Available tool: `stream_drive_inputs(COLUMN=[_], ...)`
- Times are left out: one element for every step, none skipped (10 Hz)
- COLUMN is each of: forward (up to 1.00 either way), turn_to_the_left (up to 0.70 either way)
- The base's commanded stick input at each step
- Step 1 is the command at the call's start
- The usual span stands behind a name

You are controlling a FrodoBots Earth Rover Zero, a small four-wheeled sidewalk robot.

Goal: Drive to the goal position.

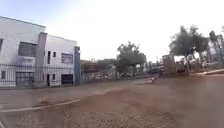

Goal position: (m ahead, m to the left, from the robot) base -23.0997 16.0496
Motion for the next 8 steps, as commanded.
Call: stream_drive_inputs(forward=[1.00, 0.00, 0.00, 0.00, 0.00, 0.00, 0.00, 0.00], turn_to_the_left=[0.00, 0.00, 0.00, 0.00, 0.00, 0.00, 0.00, 0.00])
